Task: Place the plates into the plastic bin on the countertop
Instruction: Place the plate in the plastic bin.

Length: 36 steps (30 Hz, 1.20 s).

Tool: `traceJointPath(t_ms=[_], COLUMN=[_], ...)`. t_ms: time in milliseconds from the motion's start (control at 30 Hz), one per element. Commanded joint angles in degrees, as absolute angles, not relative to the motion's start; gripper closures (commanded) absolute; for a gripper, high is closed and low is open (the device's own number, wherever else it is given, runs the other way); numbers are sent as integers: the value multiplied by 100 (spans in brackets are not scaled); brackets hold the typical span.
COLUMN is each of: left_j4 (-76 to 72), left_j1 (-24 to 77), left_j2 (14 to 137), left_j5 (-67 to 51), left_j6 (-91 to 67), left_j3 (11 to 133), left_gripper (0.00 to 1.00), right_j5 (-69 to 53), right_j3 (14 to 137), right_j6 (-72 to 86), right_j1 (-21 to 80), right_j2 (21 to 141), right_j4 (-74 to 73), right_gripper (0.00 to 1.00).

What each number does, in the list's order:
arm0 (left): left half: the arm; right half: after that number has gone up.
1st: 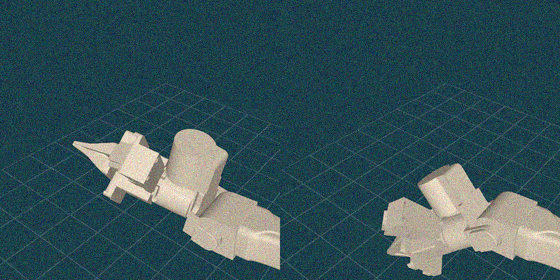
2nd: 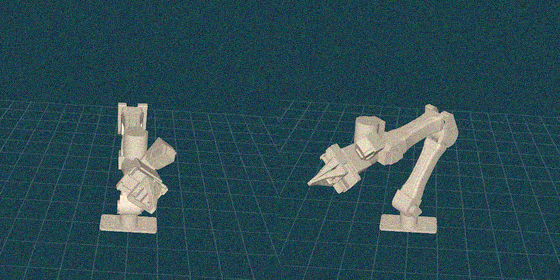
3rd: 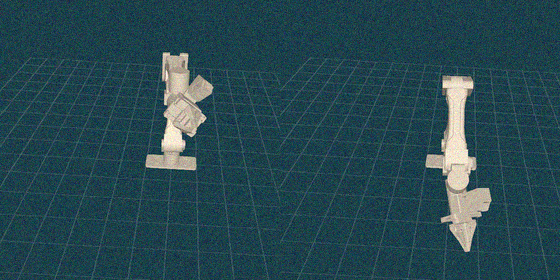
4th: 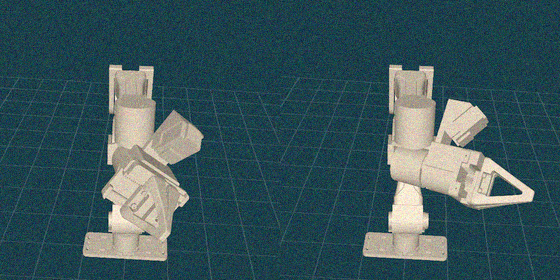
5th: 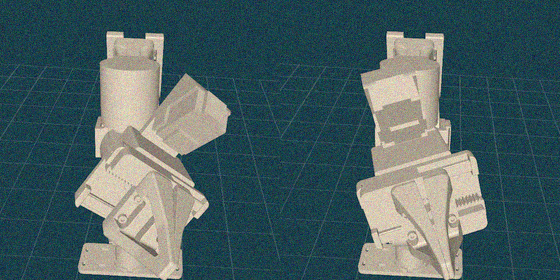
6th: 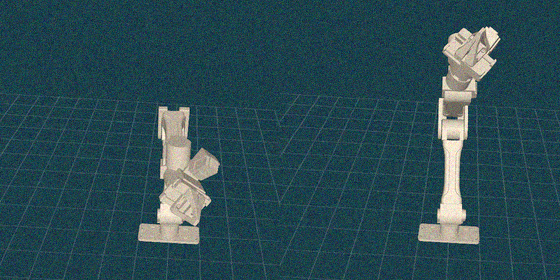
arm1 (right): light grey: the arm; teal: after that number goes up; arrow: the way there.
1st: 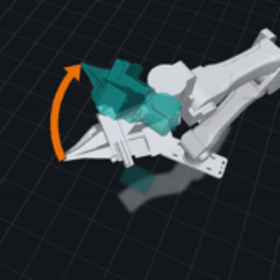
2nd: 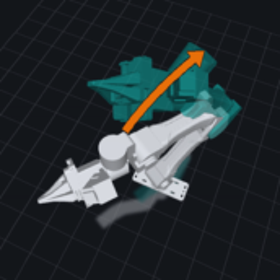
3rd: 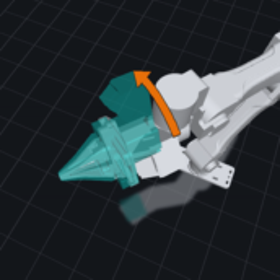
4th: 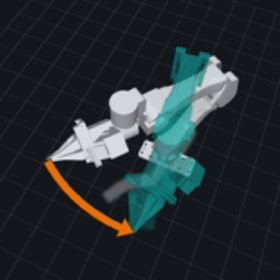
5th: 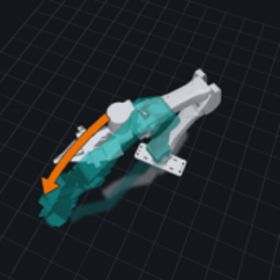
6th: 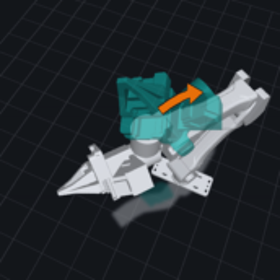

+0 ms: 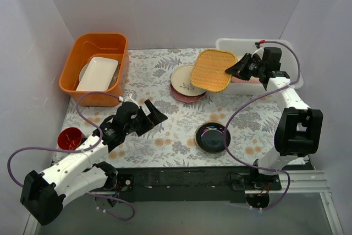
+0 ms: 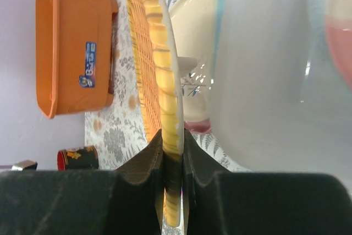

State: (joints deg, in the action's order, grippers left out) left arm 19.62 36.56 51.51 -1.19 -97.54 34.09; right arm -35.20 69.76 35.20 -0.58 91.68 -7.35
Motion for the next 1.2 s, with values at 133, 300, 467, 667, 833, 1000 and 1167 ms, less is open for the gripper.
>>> traceJointPath(t_ms=[133,300,467,667,833,1000,1167], left_j4=[1775,1758,1688,1696,1591,1503,1468], left_j1=[3700,3709,3709,3709,3709,3709,3718], left_j2=[5151,5036,5036,5159,5256,5282,5326], left_j5=[-299,-316,-369,-448,-545,-589,-606], left_j6=[-9791,-9826,-9818,-9668,-9668,-9721,-9721], left_j3=[3270,3155,3085,3225,3217,3155,3111], left_gripper=[2,2,2,2,2,2,2], right_j5=[-3771,-3552,-3402,-3384,-3393,-3393,-3305], right_j3=[7207,7154,6865,6733,6706,6776,6733], right_j6=[4455,4676,4807,4825,4799,4799,4834], right_j1=[-790,-1037,-1396,-1687,-1837,-1925,-1951], right_j2=[9264,9194,9035,8982,8991,9061,9097], right_j4=[570,861,1063,1160,1204,1231,1353], right_gripper=[99,99,99,99,99,99,99])
